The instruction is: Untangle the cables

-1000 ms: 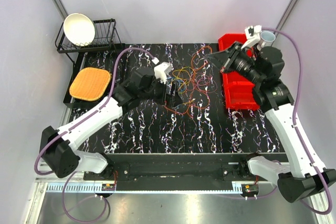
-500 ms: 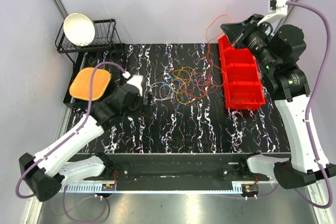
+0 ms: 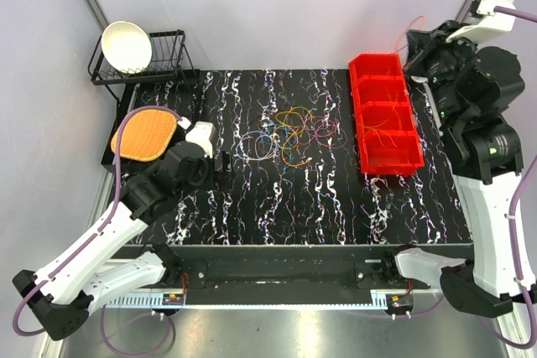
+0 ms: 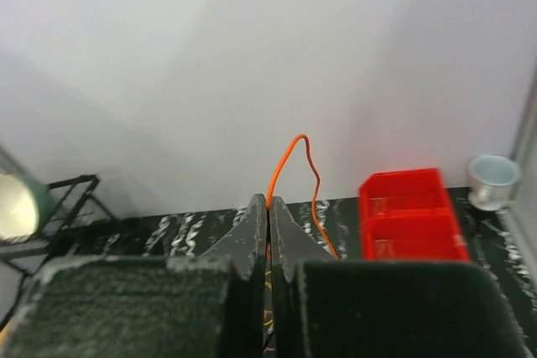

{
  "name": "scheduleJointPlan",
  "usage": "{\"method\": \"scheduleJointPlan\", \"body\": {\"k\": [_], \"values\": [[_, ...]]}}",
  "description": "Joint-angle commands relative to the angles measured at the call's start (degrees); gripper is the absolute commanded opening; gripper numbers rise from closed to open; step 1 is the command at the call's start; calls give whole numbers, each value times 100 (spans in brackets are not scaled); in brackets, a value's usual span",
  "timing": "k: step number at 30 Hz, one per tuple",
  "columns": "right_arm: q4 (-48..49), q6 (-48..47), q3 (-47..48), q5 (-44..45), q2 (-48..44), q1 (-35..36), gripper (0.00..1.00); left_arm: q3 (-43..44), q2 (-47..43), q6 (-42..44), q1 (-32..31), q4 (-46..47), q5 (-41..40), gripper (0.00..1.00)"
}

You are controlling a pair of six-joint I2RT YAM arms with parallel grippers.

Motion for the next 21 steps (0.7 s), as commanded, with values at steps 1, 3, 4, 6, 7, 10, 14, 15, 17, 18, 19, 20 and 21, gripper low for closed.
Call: {"method": "scheduleJointPlan", "body": {"k": [1,3,4,6,7,10,14,15,17,18,19,20,21], "values": [[15,-646,-63,1025,-145,34,0,45,34,-22,-7,-214,77,99],[23,-760,-99,1167,-145,34,0,28,7,-48,-7,-329,7,99],[23,-804,-151,1298,-119,26,0,10,-45,-92,-7,-390,-37,99],[76,-918,-213,1465,-84,25,0,-103,-133,-136,-25,-373,-204,99],[111,-945,-292,1579,-75,8,0,-113,-168,-154,-25,-356,-239,99],[208,-980,-511,1659,-101,-45,0,-95,-160,-136,-25,-338,-301,99],[331,-954,-811,1660,-137,-194,0,-78,-107,-119,-34,-338,-327,99],[375,-962,-846,1651,-137,-238,0,-78,-107,-119,-34,-329,-327,99],[427,-962,-925,1624,-128,-334,0,-86,-107,-110,-25,-329,-319,99],[480,-971,-943,1616,-128,-405,0,-95,-116,-119,-34,-329,-319,99],[507,-989,-943,1624,-110,-431,0,-95,-124,-110,-25,-320,-336,99],[515,-980,-943,1624,-93,-466,0,-95,-125,-127,-25,-320,-336,99],[533,-989,-934,1590,-75,-519,0,-95,-125,-119,-25,-312,-336,99]]}}
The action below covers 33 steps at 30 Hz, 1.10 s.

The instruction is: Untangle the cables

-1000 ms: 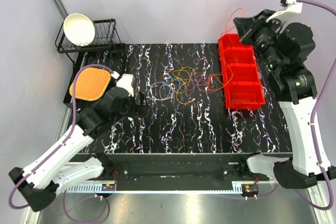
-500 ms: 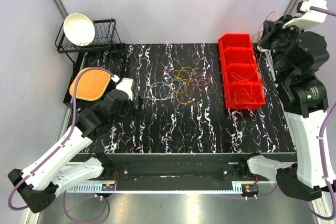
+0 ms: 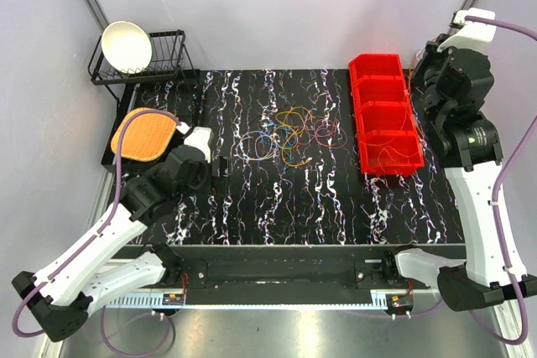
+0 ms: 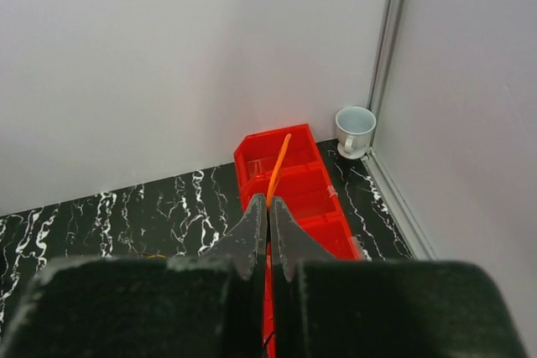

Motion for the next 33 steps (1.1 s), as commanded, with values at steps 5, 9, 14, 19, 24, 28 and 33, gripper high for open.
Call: {"method": "scheduleJointPlan", "body": {"k": [5,9,14,19,24,28,33], "values": [[485,-27,118,0,159,-223,0,-21,-81,-29,-21,150,-223,99],[494,8,100,-62,282,-319,0,-12,-81,-29,-29,158,-249,99],[424,140,407,-193,502,-547,0,-12,-55,-29,-38,150,-231,99],[301,263,873,-466,652,-600,0,-12,-28,-29,-38,158,-258,99],[248,254,1084,-431,810,-662,0,-21,-2,-38,-29,150,-249,99],[248,307,997,-466,836,-723,0,-21,7,-29,-38,158,-249,99],[265,386,725,-510,828,-864,0,-21,16,-29,-29,150,-249,99]]}}
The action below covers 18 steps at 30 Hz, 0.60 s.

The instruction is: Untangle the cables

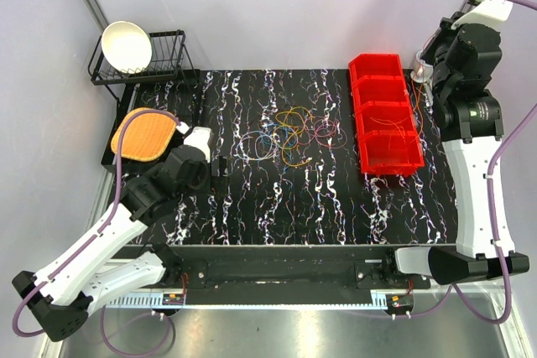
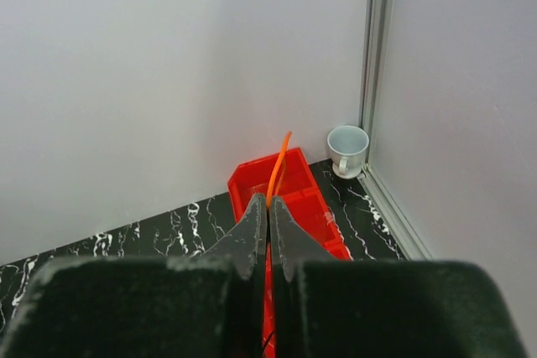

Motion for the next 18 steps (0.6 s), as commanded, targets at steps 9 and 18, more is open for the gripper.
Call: {"method": "scheduleJointPlan", "body": {"k": [9,18], "values": [[198,304,-629,-123,-231,-273,0,-21,3,-29,-40,174,-142,99],[295,471,-1007,-97,-767,-308,0,-21,29,-20,-58,174,-116,99]]}}
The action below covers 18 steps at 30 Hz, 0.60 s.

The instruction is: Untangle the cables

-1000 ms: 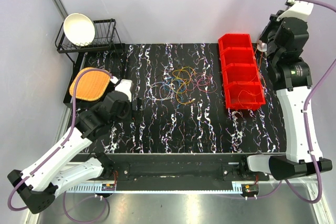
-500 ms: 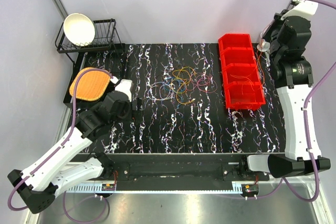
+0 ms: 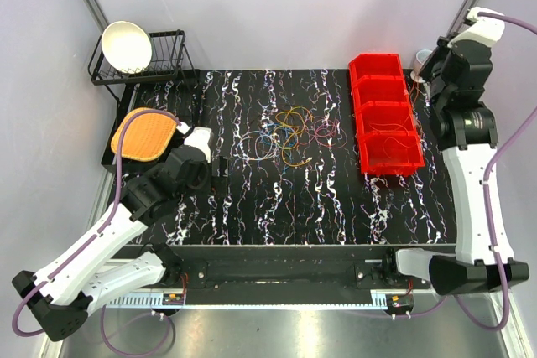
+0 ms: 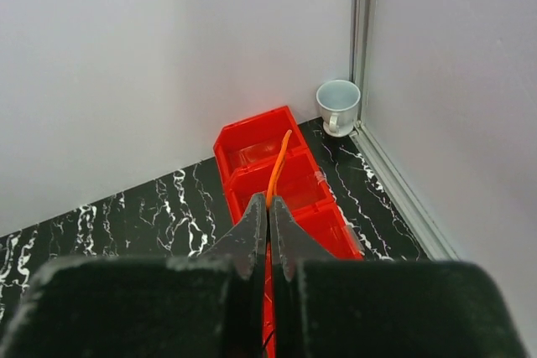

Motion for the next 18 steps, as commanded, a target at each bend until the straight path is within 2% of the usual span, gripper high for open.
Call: {"method": "scheduleJointPlan", "body": {"k": [1,9,18], "values": [[306,146,13,-118,-547,-48,0,-21,38,-31,-27,182,-115,99],[306,93,277,-304,-793,-39,0,-21,29,-14,-45,174,-115,99],[350,22,-30,-225,-820,-48,0,-21,38,-23,-36,182,-115,99]]}}
